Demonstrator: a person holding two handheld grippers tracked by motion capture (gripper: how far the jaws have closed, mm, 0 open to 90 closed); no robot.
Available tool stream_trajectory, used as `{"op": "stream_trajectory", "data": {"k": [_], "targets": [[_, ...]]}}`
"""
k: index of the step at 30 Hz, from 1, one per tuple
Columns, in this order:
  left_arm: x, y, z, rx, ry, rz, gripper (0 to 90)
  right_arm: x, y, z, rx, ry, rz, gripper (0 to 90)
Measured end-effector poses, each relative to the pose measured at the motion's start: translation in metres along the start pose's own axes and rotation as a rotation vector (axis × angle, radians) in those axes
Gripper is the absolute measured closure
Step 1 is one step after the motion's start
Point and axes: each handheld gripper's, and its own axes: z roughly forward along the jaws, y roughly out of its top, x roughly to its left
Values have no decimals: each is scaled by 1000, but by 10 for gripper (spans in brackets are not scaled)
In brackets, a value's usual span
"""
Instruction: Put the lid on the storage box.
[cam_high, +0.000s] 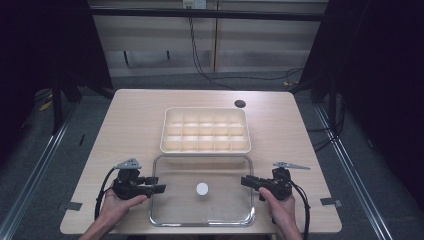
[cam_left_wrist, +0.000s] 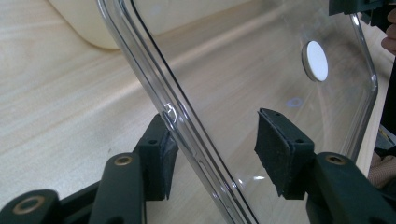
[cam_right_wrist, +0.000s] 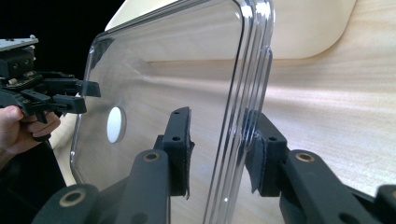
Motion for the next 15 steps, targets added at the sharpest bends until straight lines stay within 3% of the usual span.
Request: {"op": "stream_trajectory", "data": {"k": [13,15], "targets": [[-4,2,-6,-36,7,14,547,8,2,-1,-17,-63,-19,603],[-6,3,-6,-39,44,24,557,9,2,-2,-41,-76,1,608]]}}
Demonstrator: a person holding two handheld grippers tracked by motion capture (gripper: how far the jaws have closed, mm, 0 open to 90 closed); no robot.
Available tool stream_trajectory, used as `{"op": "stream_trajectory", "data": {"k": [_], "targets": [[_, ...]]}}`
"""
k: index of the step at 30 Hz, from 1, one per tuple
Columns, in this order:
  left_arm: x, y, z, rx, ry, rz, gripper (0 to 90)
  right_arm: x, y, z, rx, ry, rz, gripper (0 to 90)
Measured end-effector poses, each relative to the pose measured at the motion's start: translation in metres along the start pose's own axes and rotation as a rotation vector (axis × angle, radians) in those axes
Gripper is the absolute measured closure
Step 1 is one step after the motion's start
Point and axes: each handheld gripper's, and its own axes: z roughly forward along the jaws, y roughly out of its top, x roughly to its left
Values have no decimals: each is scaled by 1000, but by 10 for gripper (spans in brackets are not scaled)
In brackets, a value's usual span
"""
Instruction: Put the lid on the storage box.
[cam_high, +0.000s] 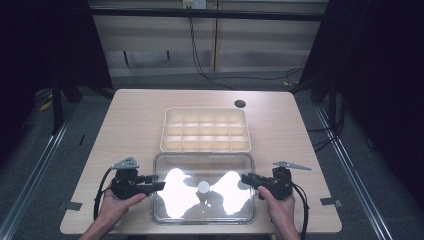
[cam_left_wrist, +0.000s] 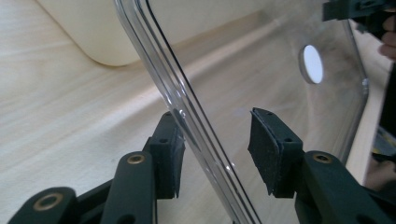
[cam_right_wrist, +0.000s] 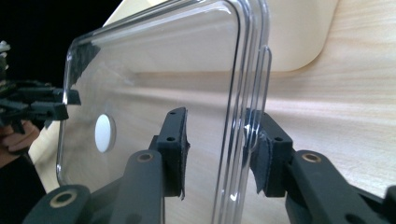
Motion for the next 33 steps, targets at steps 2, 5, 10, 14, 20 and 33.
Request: {"op": "stream_trajectory", "data": {"k": [2,5,10,14,20,33], "targets": [[-1,0,0,6,16,2,551,1,0,0,-7,-8,-1,612],[0,1,-2,-9,8,-9,569,2,1,-1,-7,-8,6,612],[1,2,-6,-28,-15,-19,608,3,2,-3,-10,-9,3,611],[1,4,-9,-46,-46,-27,621,6,3,-4,-23,-8,1,601],[-1,7,-13,-68,-59,-15,642,10,8,-6,-44,-18,-13,600],[-5,18,-18,-109,-65,-23,677,15,15,-18,-78,12,-39,634]]}}
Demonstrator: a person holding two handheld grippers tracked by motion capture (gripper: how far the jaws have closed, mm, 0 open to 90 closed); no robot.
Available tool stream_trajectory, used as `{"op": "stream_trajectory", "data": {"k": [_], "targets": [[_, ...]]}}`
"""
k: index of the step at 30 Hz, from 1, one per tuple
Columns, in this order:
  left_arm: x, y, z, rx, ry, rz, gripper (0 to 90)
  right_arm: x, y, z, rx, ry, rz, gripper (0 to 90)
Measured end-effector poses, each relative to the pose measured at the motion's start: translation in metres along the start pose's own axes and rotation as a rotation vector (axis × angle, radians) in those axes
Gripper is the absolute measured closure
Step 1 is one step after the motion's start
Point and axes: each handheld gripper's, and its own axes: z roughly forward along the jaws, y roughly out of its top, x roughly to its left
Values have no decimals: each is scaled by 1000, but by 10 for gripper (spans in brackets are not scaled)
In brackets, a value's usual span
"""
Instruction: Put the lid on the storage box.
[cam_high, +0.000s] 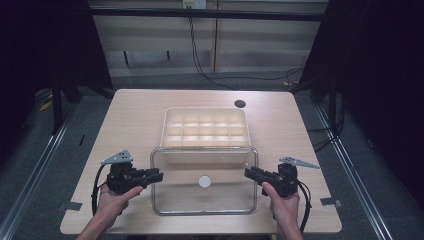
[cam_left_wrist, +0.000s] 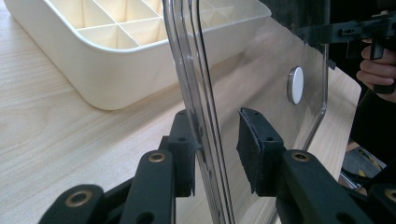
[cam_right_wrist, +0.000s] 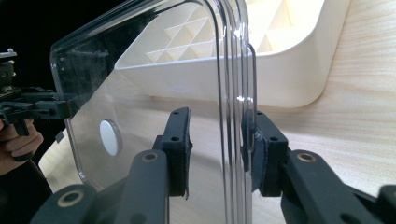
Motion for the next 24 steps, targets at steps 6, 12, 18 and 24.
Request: {"op": "stream_trajectory", "data": {"k": [6,12,18,24], "targets": [[1,4,-4,-17,-2,-2,692,3,4,0,-4,5,-13,634],[0,10,-7,-33,-5,8,697,5,10,-1,-11,6,-24,634],[1,17,-7,-39,-2,12,697,6,16,-2,-15,6,-38,635],[0,28,-8,-58,7,7,699,6,25,-2,-33,10,-40,634]]}}
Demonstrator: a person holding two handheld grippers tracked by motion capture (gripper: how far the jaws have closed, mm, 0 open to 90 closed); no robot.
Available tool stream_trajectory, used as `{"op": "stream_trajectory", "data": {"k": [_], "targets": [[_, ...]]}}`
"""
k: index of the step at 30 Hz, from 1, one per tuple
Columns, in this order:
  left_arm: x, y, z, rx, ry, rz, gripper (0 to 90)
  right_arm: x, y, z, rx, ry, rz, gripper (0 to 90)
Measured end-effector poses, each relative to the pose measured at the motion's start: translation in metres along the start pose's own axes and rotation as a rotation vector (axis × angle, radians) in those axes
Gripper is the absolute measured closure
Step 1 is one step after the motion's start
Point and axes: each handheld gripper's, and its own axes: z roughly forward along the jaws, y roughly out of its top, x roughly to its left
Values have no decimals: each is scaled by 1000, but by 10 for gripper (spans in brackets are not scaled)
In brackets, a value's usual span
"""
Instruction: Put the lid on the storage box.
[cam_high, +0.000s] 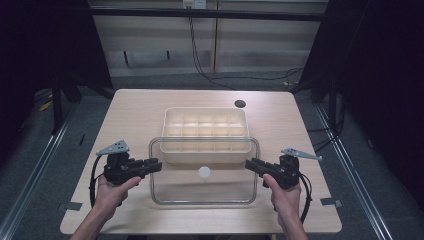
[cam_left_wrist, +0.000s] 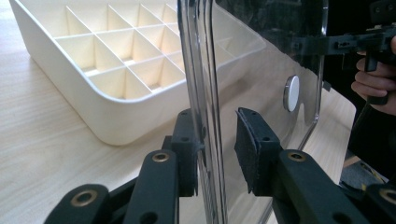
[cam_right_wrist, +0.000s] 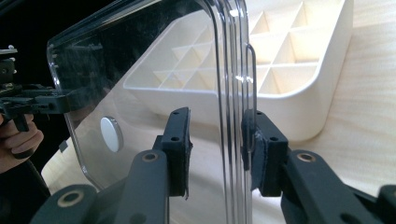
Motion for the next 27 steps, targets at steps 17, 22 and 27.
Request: {"op": "stream_trajectory", "data": {"k": [17,22,27], "targets": [[4,21,-1,-22,7,25,695,-3,18,6,-18,7,7,631],[3,31,-2,-33,6,33,697,-3,24,6,-28,14,9,630],[3,39,-4,-43,14,41,696,-3,33,7,-40,14,8,625]]}}
